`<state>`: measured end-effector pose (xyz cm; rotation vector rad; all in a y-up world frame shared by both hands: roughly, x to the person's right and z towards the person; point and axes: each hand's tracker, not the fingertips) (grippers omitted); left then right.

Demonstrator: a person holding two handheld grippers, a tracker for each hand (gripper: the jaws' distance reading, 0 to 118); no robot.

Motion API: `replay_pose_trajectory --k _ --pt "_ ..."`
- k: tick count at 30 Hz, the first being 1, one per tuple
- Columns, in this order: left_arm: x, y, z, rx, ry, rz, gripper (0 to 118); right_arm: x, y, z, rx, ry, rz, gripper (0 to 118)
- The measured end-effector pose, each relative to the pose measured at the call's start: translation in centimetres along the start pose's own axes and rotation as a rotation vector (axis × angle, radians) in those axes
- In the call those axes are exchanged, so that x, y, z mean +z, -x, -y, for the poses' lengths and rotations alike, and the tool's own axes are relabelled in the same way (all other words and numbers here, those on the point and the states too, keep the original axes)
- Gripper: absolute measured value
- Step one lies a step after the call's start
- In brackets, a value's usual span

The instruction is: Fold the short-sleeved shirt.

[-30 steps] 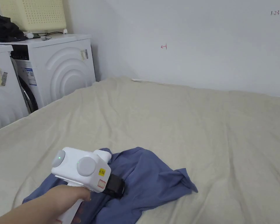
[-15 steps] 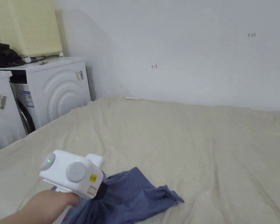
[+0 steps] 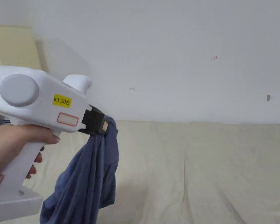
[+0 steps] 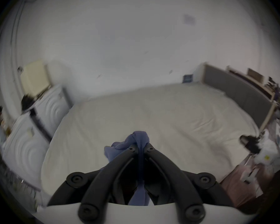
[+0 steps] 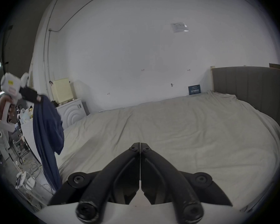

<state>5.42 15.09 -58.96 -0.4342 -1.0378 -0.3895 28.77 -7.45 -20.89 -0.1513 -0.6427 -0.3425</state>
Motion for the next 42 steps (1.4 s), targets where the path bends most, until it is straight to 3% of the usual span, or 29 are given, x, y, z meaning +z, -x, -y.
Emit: replay_pose_trajectory --k 3,9,13,18,21,25,27,35,37,38,40,41,42 --pt "-0.7 -5.7 -4.0 -0.016 -0.084 0.175 5 1.2 -1.4 -0.5 -0.045 -0.011 0.028 0" --pt "-8.9 -17.3 -5.8 -0.101 -0.032 0.407 5 3.8 -4.7 -1.2 -0.079 -0.057 0.115 0" --pt "-19.9 -23.7 -1.6 0.017 0.152 0.504 5 5.0 -7.6 -0.4 -0.107 -0.045 0.173 0" --pt "-33.7 -29.1 6.7 0.193 0.562 0.562 5 5.1 -10.1 1.4 -0.118 0.031 0.251 0" --pt "-36.0 -30.6 10.1 0.251 0.540 0.494 7 4.9 -11.2 2.2 -0.143 0.056 0.256 0" --pt "-36.6 -30.5 11.2 0.293 0.463 0.505 46 4.3 -11.6 2.7 -0.149 0.083 0.257 0" --pt "-36.6 -30.5 11.2 0.305 0.487 0.467 116 3.9 -11.6 2.8 -0.145 0.091 0.255 0" --pt "-30.0 -25.5 10.2 0.302 0.217 0.459 118 3.7 -10.3 1.8 -0.163 0.077 0.221 0" --pt "-26.0 -23.3 10.4 0.291 0.130 0.408 111 3.8 -9.9 1.3 -0.154 0.070 0.222 0" --pt "-23.5 -21.8 11.1 0.341 0.060 0.409 93 3.8 -9.7 1.0 -0.147 0.066 0.225 0" --pt "-19.3 -19.3 12.2 0.427 -0.031 0.382 22 3.8 -9.2 0.5 -0.141 0.054 0.230 0" --pt "-17.1 -18.3 13.2 0.414 -0.082 0.326 0 3.8 -9.0 0.2 -0.141 0.041 0.226 0" --pt "-15.0 -17.6 14.3 0.372 -0.149 0.240 0 3.9 -8.7 0.1 -0.138 0.027 0.221 0"
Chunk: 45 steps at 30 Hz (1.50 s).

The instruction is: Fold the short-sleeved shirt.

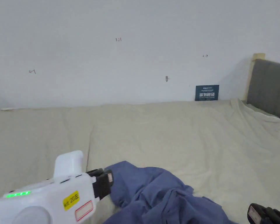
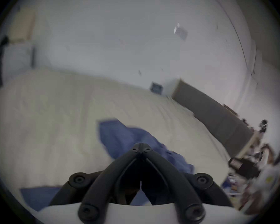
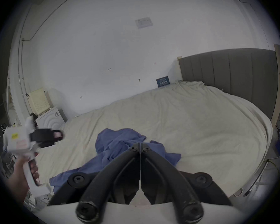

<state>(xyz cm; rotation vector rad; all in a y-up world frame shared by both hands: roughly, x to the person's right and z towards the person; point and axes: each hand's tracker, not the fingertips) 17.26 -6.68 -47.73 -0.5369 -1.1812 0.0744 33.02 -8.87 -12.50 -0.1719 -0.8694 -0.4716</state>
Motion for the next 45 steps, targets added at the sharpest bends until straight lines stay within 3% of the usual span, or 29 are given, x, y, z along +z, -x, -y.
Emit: replay_pose_trajectory --k 2,4,7,10,13,16,18,30,33,36,38,40,43,45 --pt "5.0 1.0 1.3 -0.147 -0.217 -0.105 0 0.4 0.8 -0.2 0.021 -0.046 -0.011 0" --pt "8.4 1.0 3.0 -0.248 -0.311 -0.254 0 0.8 1.6 0.1 0.067 -0.121 -0.025 0" --pt "12.4 1.8 6.4 -0.263 -0.414 -0.307 0 1.8 2.8 1.7 0.164 -0.302 0.024 0" --pt "14.8 2.5 9.8 -0.303 -0.499 -0.373 0 3.2 2.7 3.7 0.193 -0.454 -0.073 0" --pt "15.7 3.7 12.1 -0.305 -0.516 -0.394 0 4.1 3.1 5.3 0.251 -0.505 -0.014 0" --pt "15.6 3.9 13.2 -0.312 -0.509 -0.416 0 4.4 2.8 6.8 0.257 -0.514 0.047 0" --pt "15.6 4.4 13.3 -0.271 -0.507 -0.412 0 4.6 2.2 7.2 0.215 -0.479 0.038 0" --pt "16.6 4.3 12.7 -0.291 -0.553 -0.405 0 5.4 2.2 6.7 0.225 -0.463 0.070 0" --pt "17.4 4.7 8.7 -0.318 -0.515 -0.460 0 5.6 2.4 6.0 0.219 -0.448 0.046 0" --pt "16.4 6.8 2.1 -0.289 -0.283 -0.523 0 5.6 3.0 5.5 0.228 -0.441 0.017 0" --pt "14.0 9.8 -1.3 -0.174 0.004 -0.482 0 5.6 3.6 5.4 0.220 -0.431 -0.021 0" --pt "11.5 13.3 -1.7 -0.075 0.155 -0.389 1 5.4 4.3 5.6 0.213 -0.412 -0.057 0" --pt "7.9 17.3 0.0 -0.025 0.288 -0.480 3 5.0 5.2 6.1 0.210 -0.379 -0.087 0" --pt "6.6 19.4 1.8 0.035 0.355 -0.489 22 4.7 5.5 6.4 0.223 -0.354 -0.081 0"
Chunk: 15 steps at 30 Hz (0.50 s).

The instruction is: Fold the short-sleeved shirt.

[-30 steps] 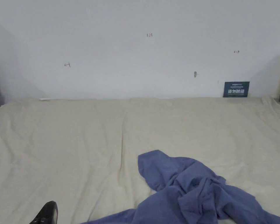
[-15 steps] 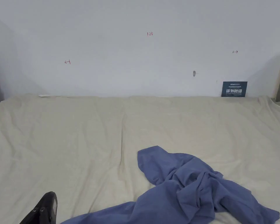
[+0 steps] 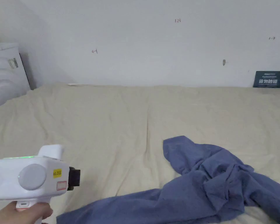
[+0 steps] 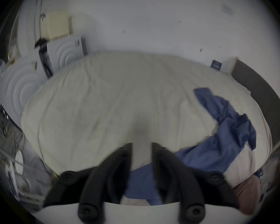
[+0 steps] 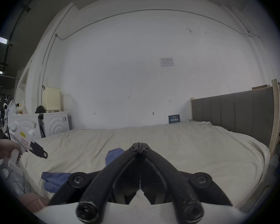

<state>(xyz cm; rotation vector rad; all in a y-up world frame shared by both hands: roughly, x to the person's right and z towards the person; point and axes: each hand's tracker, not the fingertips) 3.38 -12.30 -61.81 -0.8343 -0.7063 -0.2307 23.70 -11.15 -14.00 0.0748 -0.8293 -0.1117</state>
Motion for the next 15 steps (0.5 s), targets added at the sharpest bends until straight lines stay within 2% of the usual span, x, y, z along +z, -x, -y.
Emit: replay_pose_trajectory --k 1,2,3,4,7,12,13,14,15 --pt "-1.2 0.7 0.5 0.047 0.032 0.003 41 -0.1 0.0 0.2 0.000 0.007 -0.005 0" --pt "-2.3 1.4 1.0 0.111 0.059 0.030 70 -0.2 0.0 0.3 -0.004 0.015 -0.012 0" --pt "-3.2 1.9 1.5 0.149 0.088 0.055 106 -0.2 0.0 0.5 -0.009 0.023 -0.019 0" --pt "-3.5 2.1 2.2 0.174 0.088 0.060 118 -0.4 0.0 0.7 -0.014 0.034 -0.020 0" --pt "-4.2 2.5 3.3 0.166 0.076 0.044 118 -0.8 -0.1 1.1 -0.031 0.067 -0.024 0" --pt "-5.2 1.3 4.7 0.078 0.209 0.040 117 -1.4 -0.1 1.7 -0.047 0.112 -0.034 0" --pt "-5.5 1.0 5.0 0.058 0.245 0.031 108 -1.5 -0.1 1.8 -0.048 0.121 -0.036 0" --pt "-5.4 0.9 5.4 0.054 0.248 0.048 90 -1.6 0.0 1.9 -0.049 0.128 -0.036 0" --pt "-5.3 0.8 5.9 0.060 0.219 0.066 81 -1.7 0.0 2.1 -0.051 0.136 -0.038 0"
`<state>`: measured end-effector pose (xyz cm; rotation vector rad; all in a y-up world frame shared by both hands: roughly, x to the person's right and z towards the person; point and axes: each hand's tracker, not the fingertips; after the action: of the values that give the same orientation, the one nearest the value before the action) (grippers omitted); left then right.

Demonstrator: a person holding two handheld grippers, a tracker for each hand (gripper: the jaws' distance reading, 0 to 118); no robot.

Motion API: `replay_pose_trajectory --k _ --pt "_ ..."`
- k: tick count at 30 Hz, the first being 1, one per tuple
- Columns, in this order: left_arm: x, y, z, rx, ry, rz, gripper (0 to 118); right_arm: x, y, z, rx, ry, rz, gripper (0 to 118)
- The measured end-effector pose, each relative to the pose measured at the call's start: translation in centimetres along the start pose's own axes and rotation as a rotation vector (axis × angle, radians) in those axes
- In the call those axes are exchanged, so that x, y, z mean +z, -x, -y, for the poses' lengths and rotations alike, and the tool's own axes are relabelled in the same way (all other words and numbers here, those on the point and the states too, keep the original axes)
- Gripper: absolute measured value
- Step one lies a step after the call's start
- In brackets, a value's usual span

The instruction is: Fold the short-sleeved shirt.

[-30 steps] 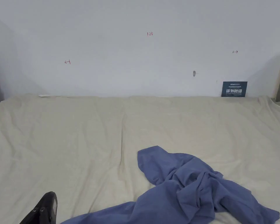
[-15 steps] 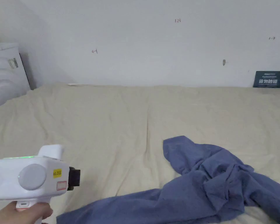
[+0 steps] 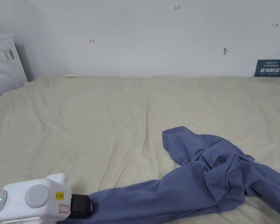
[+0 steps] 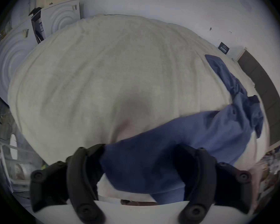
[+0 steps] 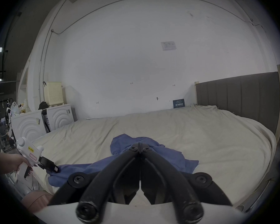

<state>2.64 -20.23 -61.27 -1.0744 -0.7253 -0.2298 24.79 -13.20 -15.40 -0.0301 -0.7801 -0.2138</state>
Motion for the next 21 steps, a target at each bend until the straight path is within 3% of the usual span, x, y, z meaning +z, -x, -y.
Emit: replay_pose_trajectory --k 1,2,4,5,9,14,16,17,19,20,21 --pt "0.6 -0.2 0.2 -0.020 -0.056 -0.082 70 -0.1 0.0 0.1 -0.003 0.007 -0.002 0" --pt "0.9 -0.1 0.3 -0.015 -0.085 -0.071 56 -0.1 0.0 0.1 -0.004 0.012 -0.004 0" --pt "2.0 0.3 0.6 -0.011 -0.138 -0.046 1 -0.2 0.1 0.3 0.002 0.024 -0.008 0" --pt "2.7 0.2 0.7 -0.008 -0.169 0.015 1 -0.3 0.1 0.4 0.008 0.029 -0.008 0" --pt "4.1 -0.3 1.0 -0.061 -0.247 0.017 1 -2.0 0.2 -0.4 0.040 0.034 -0.019 0" --pt "4.2 0.0 1.3 -0.018 -0.266 0.049 1 -7.8 0.2 -6.7 0.068 0.004 -0.073 0" --pt "4.1 0.4 1.9 0.008 -0.288 0.070 1 -11.9 0.3 -10.0 0.088 0.042 -0.137 1" --pt "4.2 0.3 2.0 0.011 -0.299 0.081 1 -14.1 0.4 -11.2 0.088 0.085 -0.176 9" --pt "4.3 0.5 2.5 0.015 -0.334 0.092 1 -21.0 0.8 -12.9 0.099 0.302 -0.310 75" --pt "4.4 0.5 2.6 0.014 -0.343 0.097 1 -23.8 1.1 -13.5 0.101 0.450 -0.317 104" --pt "4.5 0.1 2.7 0.011 -0.342 0.112 1 -27.1 1.2 -13.3 0.113 0.628 -0.329 113"
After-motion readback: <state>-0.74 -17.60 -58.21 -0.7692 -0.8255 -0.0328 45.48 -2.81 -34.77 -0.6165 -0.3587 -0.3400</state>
